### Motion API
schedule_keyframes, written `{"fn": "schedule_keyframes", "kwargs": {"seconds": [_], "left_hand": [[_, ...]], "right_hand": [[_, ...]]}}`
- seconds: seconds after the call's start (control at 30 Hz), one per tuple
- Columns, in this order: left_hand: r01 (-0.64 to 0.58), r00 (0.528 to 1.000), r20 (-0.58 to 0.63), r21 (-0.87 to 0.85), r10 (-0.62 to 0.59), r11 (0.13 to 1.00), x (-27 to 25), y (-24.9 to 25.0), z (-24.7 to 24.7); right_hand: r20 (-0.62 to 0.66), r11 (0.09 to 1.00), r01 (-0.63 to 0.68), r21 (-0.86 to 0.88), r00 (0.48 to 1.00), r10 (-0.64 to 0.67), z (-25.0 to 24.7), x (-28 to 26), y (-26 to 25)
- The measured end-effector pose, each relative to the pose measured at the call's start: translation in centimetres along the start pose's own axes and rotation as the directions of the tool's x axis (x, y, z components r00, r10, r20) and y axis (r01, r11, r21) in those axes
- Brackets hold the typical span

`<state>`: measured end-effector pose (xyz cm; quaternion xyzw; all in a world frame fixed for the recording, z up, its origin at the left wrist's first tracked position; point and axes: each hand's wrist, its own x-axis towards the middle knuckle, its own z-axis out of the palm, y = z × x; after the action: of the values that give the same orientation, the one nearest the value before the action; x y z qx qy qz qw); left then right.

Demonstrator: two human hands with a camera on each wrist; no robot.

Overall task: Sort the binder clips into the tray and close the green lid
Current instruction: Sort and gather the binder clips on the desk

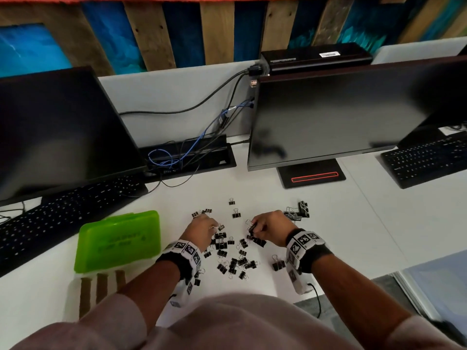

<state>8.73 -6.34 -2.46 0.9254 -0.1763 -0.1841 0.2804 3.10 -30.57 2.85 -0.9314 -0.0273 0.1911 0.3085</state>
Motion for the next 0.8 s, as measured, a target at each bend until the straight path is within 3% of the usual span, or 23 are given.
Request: {"fn": "schedule_keyframes", "kwargs": {"seconds": [0.1, 0.2, 0.33, 0.47, 0.8], "left_hand": [[-0.103, 0.985, 0.138, -0.015, 0.104, 0.995, -0.6, 0.4, 0.1], [-0.18, 0.953, 0.26, 0.079, 0.154, 0.981, -1.1, 0.4, 1.0], [-0.18, 0.966, 0.201, 0.07, 0.163, 0.981, -1.0, 0.5, 1.5], [-0.225, 0.954, 0.221, 0.078, 0.204, 0.971, -0.8, 0.9, 1.4], [-0.164, 0.965, 0.236, 0.193, 0.116, 0.967, -0.1, 1.1, -0.4]], "right_hand": [[-0.035, 0.997, -0.055, 0.052, 0.998, 0.057, 0.2, -1.2, 1.3], [-0.06, 0.989, -0.096, 0.112, 0.993, 0.103, 0.7, -2.3, 2.0], [-0.062, 0.987, -0.113, 0.116, 0.991, 0.12, 1.2, -3.6, 2.1], [-0.106, 0.983, -0.127, 0.13, 0.984, 0.141, 1.4, -4.7, 2.3], [-0.121, 0.967, -0.218, 0.13, 0.965, 0.234, 1.8, -7.5, 4.0]]}}
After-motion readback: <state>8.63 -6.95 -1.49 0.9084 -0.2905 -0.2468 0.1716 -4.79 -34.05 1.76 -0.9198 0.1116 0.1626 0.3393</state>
